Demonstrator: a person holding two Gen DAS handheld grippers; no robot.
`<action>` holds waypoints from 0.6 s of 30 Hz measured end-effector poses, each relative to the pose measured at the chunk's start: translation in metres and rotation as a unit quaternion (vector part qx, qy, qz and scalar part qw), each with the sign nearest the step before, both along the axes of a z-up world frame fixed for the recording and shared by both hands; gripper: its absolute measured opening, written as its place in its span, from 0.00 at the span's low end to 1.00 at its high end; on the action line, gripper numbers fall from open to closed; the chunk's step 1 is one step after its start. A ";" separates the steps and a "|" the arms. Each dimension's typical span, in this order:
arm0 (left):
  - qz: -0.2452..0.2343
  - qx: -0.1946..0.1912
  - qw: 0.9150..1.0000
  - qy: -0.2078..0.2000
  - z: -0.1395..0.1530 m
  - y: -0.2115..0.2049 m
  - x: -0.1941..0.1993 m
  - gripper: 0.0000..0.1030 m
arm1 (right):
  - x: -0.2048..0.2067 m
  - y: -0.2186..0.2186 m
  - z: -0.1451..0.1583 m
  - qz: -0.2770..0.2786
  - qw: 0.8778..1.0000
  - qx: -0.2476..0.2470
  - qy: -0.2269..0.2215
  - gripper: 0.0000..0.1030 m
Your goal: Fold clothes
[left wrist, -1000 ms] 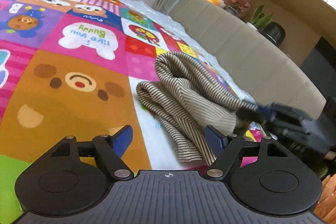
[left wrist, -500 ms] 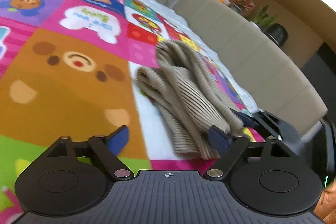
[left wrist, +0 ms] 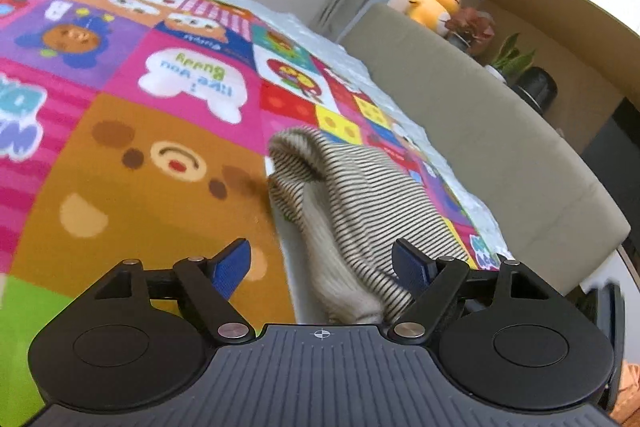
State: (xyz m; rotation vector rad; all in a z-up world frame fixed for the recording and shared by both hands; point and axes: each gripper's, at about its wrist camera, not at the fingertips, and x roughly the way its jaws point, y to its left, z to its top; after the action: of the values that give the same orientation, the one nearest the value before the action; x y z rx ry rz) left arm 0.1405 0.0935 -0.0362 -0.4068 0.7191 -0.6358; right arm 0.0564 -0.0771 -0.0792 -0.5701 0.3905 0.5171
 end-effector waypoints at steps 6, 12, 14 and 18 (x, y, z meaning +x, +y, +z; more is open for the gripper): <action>-0.075 -0.026 0.995 -0.058 0.035 -0.051 0.017 0.80 | -0.001 0.002 0.003 0.004 1.000 0.006 -0.002 0.49; -0.105 0.002 0.994 -0.029 0.023 -0.103 0.055 0.80 | -0.019 -0.032 0.027 0.032 0.997 0.064 0.003 0.60; -0.091 0.016 0.996 -0.006 0.007 -0.102 0.060 0.78 | -0.024 -0.052 0.041 0.020 0.996 0.086 -0.002 0.60; -0.082 0.020 0.996 -0.012 -0.001 -0.097 0.053 0.79 | -0.010 -0.100 0.057 -0.040 0.985 0.167 0.024 0.60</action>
State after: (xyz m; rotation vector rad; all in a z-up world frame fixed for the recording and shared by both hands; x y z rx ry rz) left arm 0.1938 -0.0030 -0.0372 -0.3041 0.7460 -0.7791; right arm 0.0466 -0.1771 -0.0222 -0.2177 0.3610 0.5074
